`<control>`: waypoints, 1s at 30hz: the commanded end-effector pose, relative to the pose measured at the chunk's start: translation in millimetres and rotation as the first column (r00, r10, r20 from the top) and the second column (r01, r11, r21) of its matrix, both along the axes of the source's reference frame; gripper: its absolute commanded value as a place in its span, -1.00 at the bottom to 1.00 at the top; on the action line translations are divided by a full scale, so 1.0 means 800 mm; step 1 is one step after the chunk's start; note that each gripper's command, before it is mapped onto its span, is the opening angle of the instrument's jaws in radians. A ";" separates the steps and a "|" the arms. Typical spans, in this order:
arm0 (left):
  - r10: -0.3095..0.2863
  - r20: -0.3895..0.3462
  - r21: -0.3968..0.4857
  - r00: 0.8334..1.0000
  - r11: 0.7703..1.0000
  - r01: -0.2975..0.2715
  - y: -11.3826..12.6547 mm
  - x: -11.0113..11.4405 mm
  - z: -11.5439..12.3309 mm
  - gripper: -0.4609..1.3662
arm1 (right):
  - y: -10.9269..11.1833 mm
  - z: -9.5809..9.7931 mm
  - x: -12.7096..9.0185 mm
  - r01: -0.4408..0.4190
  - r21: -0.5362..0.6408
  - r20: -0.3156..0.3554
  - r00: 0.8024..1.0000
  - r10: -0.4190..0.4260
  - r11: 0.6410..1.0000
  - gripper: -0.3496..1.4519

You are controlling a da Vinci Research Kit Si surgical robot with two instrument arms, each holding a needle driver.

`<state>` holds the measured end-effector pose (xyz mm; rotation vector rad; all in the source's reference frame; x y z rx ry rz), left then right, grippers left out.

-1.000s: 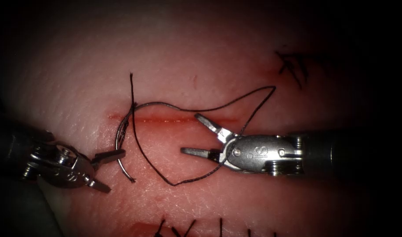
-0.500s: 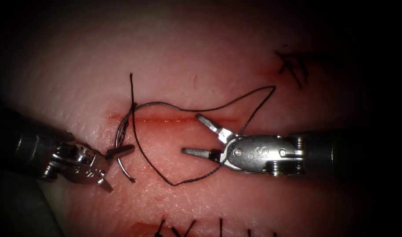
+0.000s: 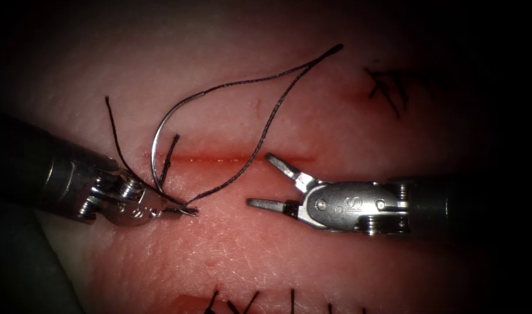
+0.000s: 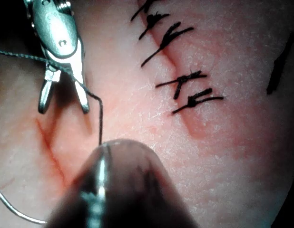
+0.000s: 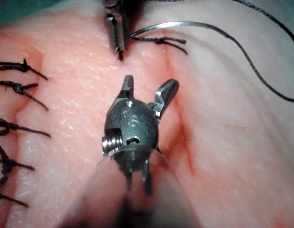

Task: Wound Closure
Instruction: Pick up the needle with the left gripper, then drop the needle from the left gripper

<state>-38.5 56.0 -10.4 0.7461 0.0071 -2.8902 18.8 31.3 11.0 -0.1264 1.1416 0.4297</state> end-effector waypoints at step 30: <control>0.130 0.002 0.228 0.992 0.965 -0.127 0.0190 -0.0101 0.0111 -0.80 | -0.0020 0.0002 -0.0023 0.003 -0.010 0.010 1.000 -0.003 1.000 0.31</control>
